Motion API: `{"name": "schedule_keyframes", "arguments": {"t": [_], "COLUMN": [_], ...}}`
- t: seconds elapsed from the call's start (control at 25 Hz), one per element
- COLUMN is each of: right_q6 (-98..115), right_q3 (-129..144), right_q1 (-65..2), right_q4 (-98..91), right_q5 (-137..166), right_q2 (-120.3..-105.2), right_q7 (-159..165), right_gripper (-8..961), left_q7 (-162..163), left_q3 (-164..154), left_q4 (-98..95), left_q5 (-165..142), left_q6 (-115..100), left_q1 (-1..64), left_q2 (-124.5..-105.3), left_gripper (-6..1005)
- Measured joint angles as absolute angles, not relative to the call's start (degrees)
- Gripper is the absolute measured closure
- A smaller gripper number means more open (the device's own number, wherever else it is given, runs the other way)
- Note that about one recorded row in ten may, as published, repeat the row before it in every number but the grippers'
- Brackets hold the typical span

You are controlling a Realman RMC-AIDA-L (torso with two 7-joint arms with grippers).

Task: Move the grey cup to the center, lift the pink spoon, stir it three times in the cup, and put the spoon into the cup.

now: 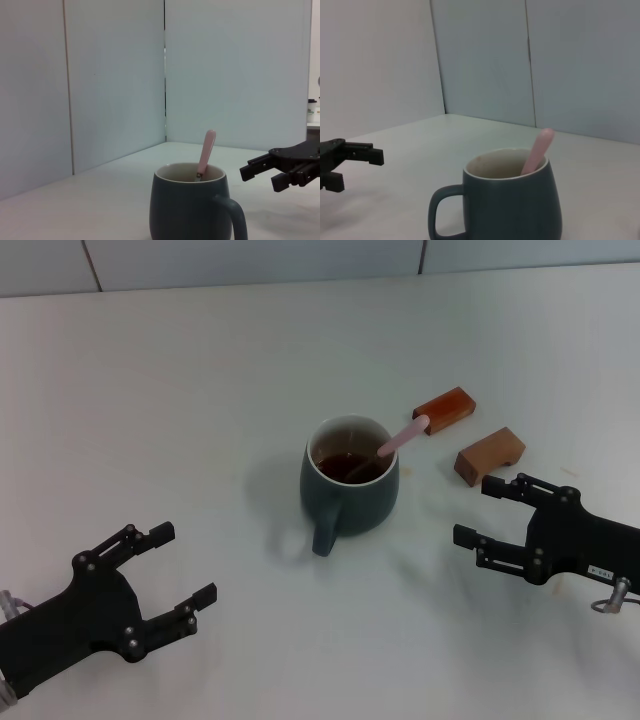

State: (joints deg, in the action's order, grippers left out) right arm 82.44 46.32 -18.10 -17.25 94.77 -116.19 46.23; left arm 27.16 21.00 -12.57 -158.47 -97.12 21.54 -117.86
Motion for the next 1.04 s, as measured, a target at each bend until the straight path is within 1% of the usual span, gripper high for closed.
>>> {"name": "schedule_keyframes", "arguments": {"t": [1.04], "right_q6": [82.53], "right_q3": [46.32], "right_q1": [-18.11], "right_q4": [-17.40], "right_q5": [94.48], "right_q2": [-116.19], "right_q7": [46.22], "right_gripper": [183], "left_q7": [27.23], "left_q3": [21.01], "left_q4": [-12.57], "left_q5": [-158.42], "left_q6": [-96.84], "left_q1": [21.81], "left_q2": [-117.95], "left_gripper": [170]}}
